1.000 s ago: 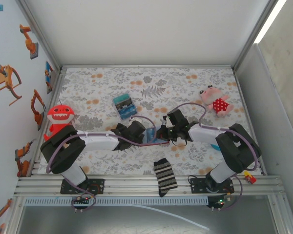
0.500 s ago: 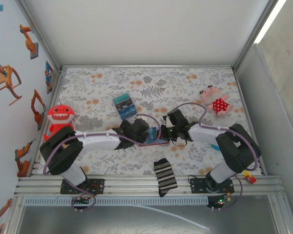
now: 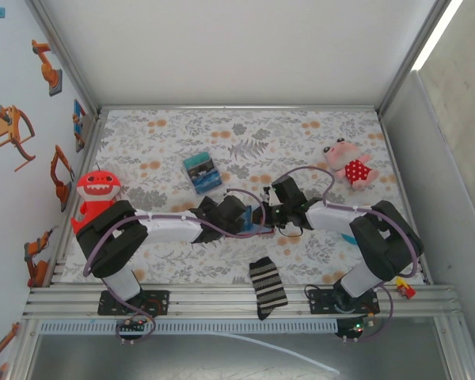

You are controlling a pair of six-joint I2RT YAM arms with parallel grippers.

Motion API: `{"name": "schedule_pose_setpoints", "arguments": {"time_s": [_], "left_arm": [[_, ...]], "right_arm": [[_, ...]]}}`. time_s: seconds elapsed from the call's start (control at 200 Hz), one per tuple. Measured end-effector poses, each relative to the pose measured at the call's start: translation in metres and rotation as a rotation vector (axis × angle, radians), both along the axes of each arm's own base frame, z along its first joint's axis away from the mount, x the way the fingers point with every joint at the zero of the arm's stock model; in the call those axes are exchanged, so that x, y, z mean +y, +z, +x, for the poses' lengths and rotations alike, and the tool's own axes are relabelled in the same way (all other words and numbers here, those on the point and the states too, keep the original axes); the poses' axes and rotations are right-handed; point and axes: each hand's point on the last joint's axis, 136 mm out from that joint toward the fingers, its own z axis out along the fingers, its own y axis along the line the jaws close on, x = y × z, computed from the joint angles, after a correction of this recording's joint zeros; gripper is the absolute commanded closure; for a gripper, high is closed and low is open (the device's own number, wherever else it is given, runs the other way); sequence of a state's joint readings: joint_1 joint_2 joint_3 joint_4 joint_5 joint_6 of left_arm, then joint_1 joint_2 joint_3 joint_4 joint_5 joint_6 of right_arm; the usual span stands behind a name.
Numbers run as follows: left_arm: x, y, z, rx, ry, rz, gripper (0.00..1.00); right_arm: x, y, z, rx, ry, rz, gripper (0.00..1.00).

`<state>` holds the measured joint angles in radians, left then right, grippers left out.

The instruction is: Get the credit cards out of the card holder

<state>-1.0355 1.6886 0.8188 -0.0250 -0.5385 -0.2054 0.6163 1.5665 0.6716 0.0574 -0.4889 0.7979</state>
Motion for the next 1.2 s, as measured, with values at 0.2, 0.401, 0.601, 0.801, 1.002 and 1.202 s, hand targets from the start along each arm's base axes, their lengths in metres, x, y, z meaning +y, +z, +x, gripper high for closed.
{"name": "schedule_pose_setpoints", "arguments": {"time_s": [0.2,0.401,0.601,0.801,1.002,1.202], "left_arm": [[0.0,0.0,0.0,0.0,0.001,-0.001,0.03],[0.0,-0.001,0.0,0.001,0.003,-0.004,0.03],[-0.001,-0.001,0.0,0.004,0.005,-0.01,0.03],[0.0,-0.001,0.0,0.004,0.006,-0.01,0.03],[-0.001,-0.002,-0.001,0.007,0.01,-0.018,0.03],[-0.001,-0.001,-0.001,0.005,0.01,-0.022,0.03]], "right_arm": [[0.004,0.001,-0.002,-0.003,-0.003,0.059,0.82],[0.009,0.001,-0.001,-0.017,-0.002,0.107,0.81],[0.013,-0.004,0.002,-0.018,-0.005,0.13,0.84],[0.015,-0.004,0.005,-0.023,-0.007,0.143,0.97],[0.009,-0.003,0.003,-0.037,-0.008,0.103,1.0],[-0.003,0.005,0.002,-0.063,-0.005,0.022,1.0]]}}
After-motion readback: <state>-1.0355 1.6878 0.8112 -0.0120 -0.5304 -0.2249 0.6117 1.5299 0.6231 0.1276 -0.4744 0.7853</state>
